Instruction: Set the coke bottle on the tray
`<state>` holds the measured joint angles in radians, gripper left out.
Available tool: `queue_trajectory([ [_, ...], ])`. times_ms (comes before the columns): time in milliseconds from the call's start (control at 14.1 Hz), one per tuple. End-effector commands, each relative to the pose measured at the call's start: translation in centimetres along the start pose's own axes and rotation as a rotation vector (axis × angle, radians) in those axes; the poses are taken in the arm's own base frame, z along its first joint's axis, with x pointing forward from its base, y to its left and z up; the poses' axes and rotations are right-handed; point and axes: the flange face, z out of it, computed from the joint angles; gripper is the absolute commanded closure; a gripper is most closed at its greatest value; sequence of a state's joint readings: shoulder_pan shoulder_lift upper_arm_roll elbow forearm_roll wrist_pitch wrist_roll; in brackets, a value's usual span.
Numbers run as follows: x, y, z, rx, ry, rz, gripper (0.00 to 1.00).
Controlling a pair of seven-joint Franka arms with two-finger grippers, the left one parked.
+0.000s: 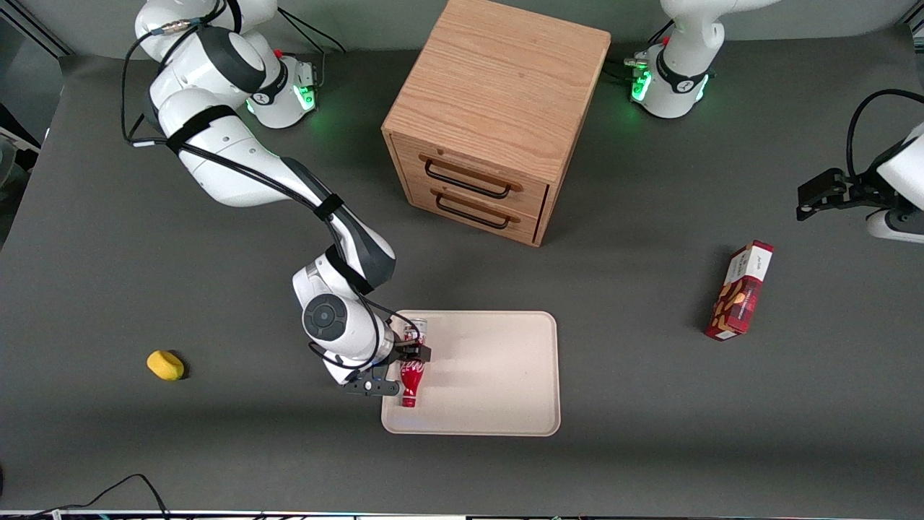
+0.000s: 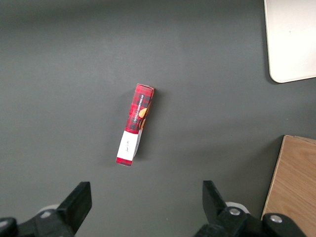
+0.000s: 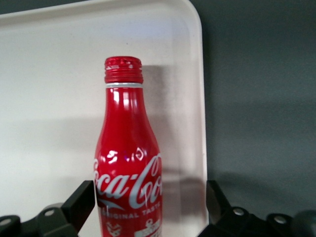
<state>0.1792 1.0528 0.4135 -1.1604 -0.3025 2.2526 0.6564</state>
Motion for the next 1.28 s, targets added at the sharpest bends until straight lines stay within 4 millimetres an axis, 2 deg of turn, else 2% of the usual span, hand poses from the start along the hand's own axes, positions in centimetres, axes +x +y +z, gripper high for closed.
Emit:
queue_trajectory([
  [0, 0.3, -0.5, -0.1, -0.011, 0.024, -0.005, 0.0],
  [496, 1.2, -0.2, -2.3, -0.007, 0.05, -0.005, 0.0],
  [638, 1.5, -0.2, -3.6, -0.003, 0.064, -0.007, 0.0],
  [780, 1.6, -0.4, -5.7, -0.016, 0.071, -0.014, 0.0],
  [851, 1.6, -0.5, -7.5, -0.032, 0.068, -0.012, 0.0],
  [922, 1.6, -0.7, -10.5, -0.051, 0.073, -0.015, 0.0],
  [1064, 1.1, -0.1, -17.7, -0.105, 0.067, -0.002, 0.0],
  [1206, -0.5, 0.6, -25.2, -0.172, 0.042, 0.019, 0.0],
])
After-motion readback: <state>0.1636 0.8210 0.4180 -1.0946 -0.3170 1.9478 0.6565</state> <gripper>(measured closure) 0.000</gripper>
